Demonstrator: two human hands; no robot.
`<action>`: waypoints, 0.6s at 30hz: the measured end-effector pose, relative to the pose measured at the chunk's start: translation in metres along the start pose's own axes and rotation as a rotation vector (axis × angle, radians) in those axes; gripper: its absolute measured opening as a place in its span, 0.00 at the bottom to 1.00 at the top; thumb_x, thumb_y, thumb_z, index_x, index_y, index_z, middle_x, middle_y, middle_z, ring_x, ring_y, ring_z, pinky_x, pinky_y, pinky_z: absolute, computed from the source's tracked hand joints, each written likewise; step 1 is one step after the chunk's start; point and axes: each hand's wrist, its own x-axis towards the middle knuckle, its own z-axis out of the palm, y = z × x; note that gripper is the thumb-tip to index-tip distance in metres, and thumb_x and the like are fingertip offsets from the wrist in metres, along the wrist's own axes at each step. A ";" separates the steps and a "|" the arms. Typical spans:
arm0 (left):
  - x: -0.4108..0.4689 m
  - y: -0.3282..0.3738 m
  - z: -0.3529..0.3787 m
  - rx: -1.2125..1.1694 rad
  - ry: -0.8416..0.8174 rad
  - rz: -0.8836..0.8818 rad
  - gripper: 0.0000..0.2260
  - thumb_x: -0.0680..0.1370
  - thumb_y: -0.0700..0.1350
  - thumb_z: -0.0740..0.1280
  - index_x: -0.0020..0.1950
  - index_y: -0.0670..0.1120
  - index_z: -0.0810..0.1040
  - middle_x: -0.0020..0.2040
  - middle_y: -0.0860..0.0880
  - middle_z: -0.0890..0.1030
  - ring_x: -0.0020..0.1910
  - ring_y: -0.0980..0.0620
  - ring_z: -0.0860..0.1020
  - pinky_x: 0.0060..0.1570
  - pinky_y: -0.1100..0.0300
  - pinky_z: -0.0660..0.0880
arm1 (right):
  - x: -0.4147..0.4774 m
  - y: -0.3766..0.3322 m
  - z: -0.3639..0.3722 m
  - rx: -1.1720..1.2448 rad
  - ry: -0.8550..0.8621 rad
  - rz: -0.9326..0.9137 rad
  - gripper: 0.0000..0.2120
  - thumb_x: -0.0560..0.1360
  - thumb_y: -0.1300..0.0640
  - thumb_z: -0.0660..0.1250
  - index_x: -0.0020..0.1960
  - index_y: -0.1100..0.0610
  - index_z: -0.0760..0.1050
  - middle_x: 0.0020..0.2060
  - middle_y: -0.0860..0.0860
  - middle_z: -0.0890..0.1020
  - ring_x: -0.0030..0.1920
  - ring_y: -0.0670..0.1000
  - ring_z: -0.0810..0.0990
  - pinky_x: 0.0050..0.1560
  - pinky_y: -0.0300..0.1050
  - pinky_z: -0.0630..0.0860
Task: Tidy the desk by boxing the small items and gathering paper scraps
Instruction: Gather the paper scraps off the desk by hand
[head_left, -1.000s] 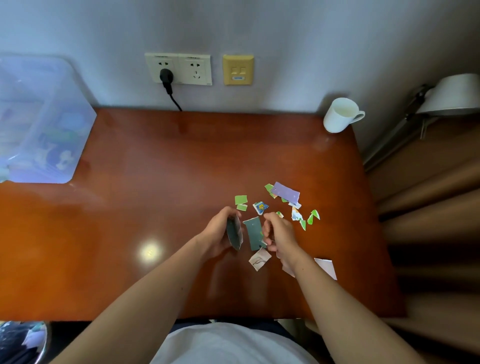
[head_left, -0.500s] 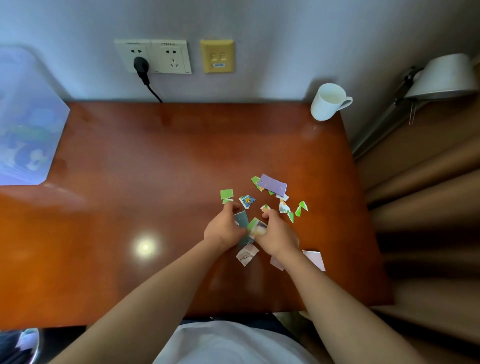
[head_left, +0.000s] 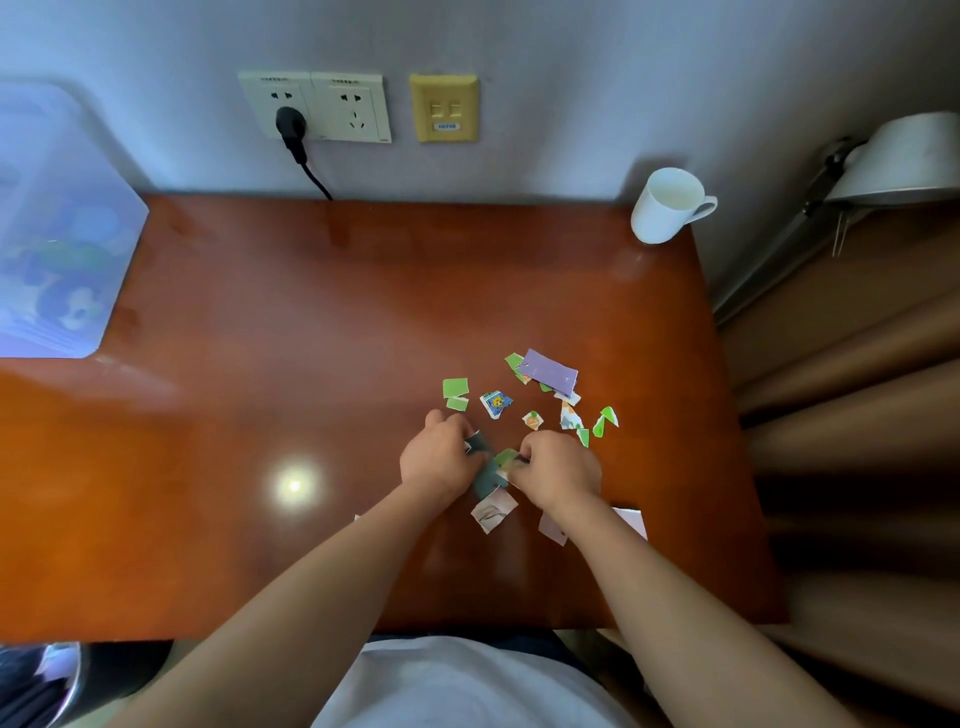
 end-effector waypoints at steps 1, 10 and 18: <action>0.000 -0.002 -0.001 -0.054 0.001 -0.029 0.12 0.75 0.55 0.67 0.54 0.49 0.76 0.55 0.49 0.72 0.50 0.46 0.78 0.44 0.57 0.72 | 0.000 0.000 0.000 0.027 0.009 0.010 0.14 0.76 0.45 0.64 0.35 0.50 0.70 0.32 0.47 0.75 0.36 0.51 0.74 0.27 0.37 0.59; -0.005 -0.015 -0.027 -0.977 0.011 -0.230 0.05 0.73 0.43 0.68 0.40 0.44 0.74 0.32 0.49 0.72 0.28 0.54 0.68 0.28 0.62 0.64 | -0.003 -0.032 -0.011 1.049 -0.158 0.254 0.09 0.76 0.55 0.66 0.39 0.55 0.71 0.33 0.51 0.75 0.32 0.48 0.72 0.31 0.41 0.66; -0.034 -0.047 -0.059 -1.234 -0.019 -0.339 0.02 0.72 0.41 0.64 0.40 0.44 0.72 0.31 0.46 0.73 0.22 0.52 0.63 0.20 0.65 0.58 | -0.016 -0.093 -0.012 1.188 -0.344 0.273 0.10 0.74 0.65 0.54 0.37 0.56 0.67 0.28 0.51 0.65 0.25 0.47 0.59 0.22 0.34 0.54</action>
